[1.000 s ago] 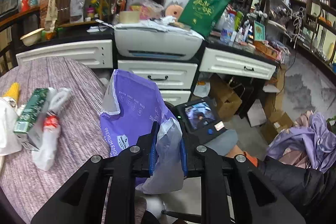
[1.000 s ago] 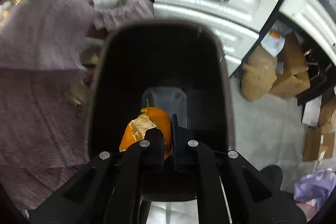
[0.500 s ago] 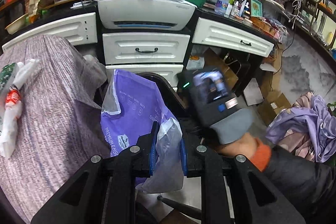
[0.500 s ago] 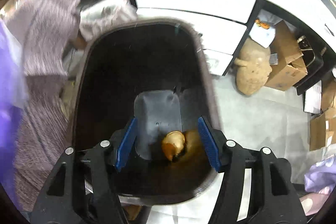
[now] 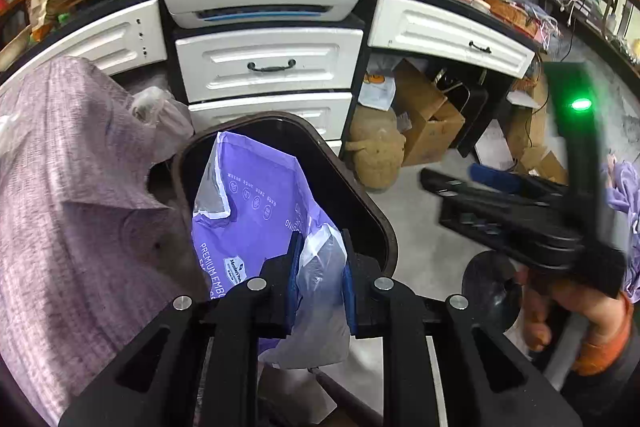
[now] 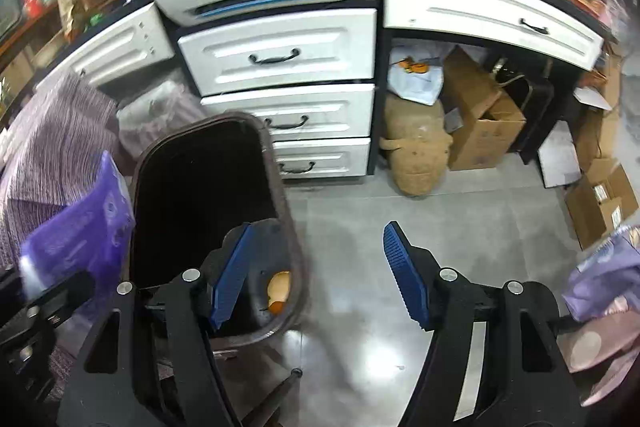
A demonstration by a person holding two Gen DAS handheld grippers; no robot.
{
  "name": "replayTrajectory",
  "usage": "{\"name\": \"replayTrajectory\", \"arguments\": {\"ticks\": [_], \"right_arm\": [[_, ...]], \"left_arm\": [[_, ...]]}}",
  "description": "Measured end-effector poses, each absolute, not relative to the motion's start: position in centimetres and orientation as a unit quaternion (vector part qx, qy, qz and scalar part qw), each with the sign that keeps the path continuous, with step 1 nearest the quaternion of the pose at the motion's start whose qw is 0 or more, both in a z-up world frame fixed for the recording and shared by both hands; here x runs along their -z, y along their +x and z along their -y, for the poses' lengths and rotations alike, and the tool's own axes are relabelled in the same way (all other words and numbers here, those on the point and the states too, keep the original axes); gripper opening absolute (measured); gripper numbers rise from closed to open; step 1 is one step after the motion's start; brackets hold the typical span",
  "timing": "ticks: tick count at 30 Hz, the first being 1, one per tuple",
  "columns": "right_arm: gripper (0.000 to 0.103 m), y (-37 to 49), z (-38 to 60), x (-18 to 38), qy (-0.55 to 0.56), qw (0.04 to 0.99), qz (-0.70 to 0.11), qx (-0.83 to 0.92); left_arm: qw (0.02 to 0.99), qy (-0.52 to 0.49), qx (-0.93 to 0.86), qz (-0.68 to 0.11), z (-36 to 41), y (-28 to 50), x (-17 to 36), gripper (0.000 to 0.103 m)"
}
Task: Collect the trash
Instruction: 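Move the purple bag over the black bin and open the left tool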
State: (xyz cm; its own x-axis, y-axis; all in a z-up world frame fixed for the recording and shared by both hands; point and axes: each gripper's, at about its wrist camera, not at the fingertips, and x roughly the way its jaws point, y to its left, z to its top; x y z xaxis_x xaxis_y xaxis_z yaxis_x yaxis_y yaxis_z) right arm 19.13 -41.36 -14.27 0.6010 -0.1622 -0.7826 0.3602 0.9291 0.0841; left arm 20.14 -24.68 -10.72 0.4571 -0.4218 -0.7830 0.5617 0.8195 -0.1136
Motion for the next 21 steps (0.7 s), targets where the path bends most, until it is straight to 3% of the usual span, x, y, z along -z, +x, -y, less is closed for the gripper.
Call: {"name": "replayTrajectory", "arguments": {"ticks": [12, 15, 17, 18, 21], "right_arm": [[0.067, 16.2, 42.8, 13.5, 0.139, 0.887, -0.411, 0.159], [0.067, 15.9, 42.7, 13.6, 0.140, 0.886, -0.412, 0.160], [0.067, 15.8, 42.7, 13.7, 0.145, 0.885, -0.413, 0.160], [0.067, 15.7, 42.7, 13.7, 0.147, 0.885, -0.413, 0.160], [0.073, 15.4, 42.9, 13.7, 0.153, 0.884, -0.411, 0.163]], "left_arm": [[0.828, 0.102, 0.295, -0.466, 27.0, 21.7, 13.4, 0.020], [0.823, 0.094, 0.300, -0.474, 27.0, 21.9, 13.7, 0.031], [0.821, 0.095, 0.301, -0.475, 27.1, 21.8, 13.8, 0.050], [0.823, 0.095, 0.302, -0.471, 27.0, 21.7, 13.8, 0.065], [0.824, 0.089, 0.313, -0.464, 26.9, 21.3, 13.4, 0.079]]}}
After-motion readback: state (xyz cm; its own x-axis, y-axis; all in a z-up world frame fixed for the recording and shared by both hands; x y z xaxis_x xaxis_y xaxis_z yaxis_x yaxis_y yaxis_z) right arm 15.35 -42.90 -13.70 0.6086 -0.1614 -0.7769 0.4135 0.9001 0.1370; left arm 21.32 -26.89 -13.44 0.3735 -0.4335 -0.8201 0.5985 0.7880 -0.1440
